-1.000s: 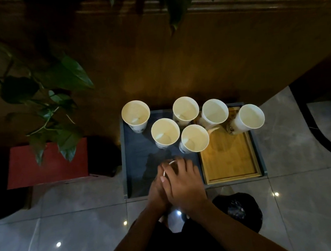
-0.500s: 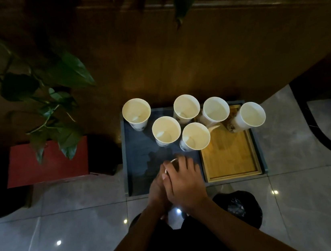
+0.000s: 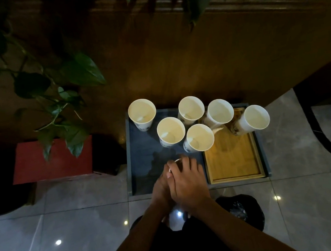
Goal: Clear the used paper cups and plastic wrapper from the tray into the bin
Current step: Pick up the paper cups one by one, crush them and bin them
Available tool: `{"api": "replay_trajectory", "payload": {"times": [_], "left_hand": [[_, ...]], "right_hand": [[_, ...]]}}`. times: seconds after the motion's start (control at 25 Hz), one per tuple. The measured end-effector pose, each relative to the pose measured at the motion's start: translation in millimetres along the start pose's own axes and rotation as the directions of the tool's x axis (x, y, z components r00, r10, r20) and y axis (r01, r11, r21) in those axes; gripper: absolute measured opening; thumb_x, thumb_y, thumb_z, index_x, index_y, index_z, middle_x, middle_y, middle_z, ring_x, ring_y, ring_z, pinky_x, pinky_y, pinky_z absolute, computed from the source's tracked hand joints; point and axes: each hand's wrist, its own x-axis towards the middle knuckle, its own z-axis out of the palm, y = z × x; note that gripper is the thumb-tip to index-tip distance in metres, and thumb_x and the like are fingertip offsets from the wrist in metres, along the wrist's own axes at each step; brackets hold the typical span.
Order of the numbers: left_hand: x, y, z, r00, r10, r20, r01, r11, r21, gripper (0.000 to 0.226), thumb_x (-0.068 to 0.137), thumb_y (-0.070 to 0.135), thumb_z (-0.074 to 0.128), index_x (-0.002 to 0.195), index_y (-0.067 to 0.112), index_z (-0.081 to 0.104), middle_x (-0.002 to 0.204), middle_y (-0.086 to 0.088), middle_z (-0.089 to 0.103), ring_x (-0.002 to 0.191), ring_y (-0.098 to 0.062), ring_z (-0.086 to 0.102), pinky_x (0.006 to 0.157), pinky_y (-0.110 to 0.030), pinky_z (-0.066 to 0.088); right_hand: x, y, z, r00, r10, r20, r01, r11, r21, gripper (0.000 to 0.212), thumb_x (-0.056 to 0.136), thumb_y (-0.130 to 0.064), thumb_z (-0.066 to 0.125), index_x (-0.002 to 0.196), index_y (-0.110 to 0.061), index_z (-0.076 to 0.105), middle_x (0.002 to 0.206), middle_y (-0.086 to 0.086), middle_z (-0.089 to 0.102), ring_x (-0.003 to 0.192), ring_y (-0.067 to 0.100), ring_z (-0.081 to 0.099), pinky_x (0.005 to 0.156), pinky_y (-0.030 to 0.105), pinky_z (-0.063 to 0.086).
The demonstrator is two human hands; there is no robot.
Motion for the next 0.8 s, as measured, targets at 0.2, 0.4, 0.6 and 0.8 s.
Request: {"api": "replay_trajectory", "payload": {"times": [0.2, 0.4, 0.6, 0.8], "left_hand": [[2, 0, 1, 1.0, 0.025, -0.002, -0.024, 0.998, 0.054, 0.058, 0.093, 0.032, 0.064, 0.143, 0.016, 0.039, 0.139, -0.005, 0.051, 0.118, -0.013, 0.057, 0.092, -0.017, 0.033], [2, 7, -5, 0.997, 0.068, -0.045, -0.068, 0.998, 0.003, 0.062, 0.089, 0.047, 0.058, 0.143, 0.023, 0.038, 0.138, -0.004, 0.052, 0.117, -0.016, 0.06, 0.095, -0.029, 0.049], [0, 7, -7, 0.995, -0.091, -0.028, 0.084, 0.978, -0.191, 0.092, 0.05, 0.071, 0.069, 0.129, 0.039, 0.035, 0.109, 0.016, 0.058, 0.101, -0.015, 0.067, 0.077, -0.028, 0.051], [-4, 3, -9, 0.994, -0.1, -0.044, 0.084, 0.958, -0.274, 0.09, 0.041, 0.063, 0.077, 0.118, 0.053, 0.032, 0.101, 0.027, 0.054, 0.101, -0.013, 0.066, 0.077, -0.022, 0.043]], "right_hand": [[2, 0, -8, 0.999, 0.015, 0.032, -0.015, 1.0, 0.022, 0.036, 0.096, -0.05, 0.04, 0.125, -0.032, 0.05, 0.131, 0.01, 0.051, 0.115, 0.029, 0.05, 0.09, 0.045, 0.048], [10, 1, -30, 0.996, -0.011, 0.09, 0.004, 0.997, 0.077, 0.049, 0.096, -0.054, 0.037, 0.137, -0.03, 0.045, 0.139, 0.01, 0.052, 0.128, 0.031, 0.048, 0.1, 0.047, 0.048], [32, 39, -67, 0.993, -0.002, -0.12, 0.017, 0.992, 0.123, 0.042, 0.089, -0.045, 0.058, 0.122, -0.019, 0.059, 0.117, 0.01, 0.065, 0.108, 0.029, 0.057, 0.083, 0.043, 0.056], [62, 80, -86, 0.997, 0.074, 0.009, -0.075, 0.994, 0.077, 0.071, 0.082, -0.05, 0.071, 0.141, -0.02, 0.046, 0.137, 0.013, 0.051, 0.125, 0.035, 0.047, 0.1, 0.045, 0.047]]}}
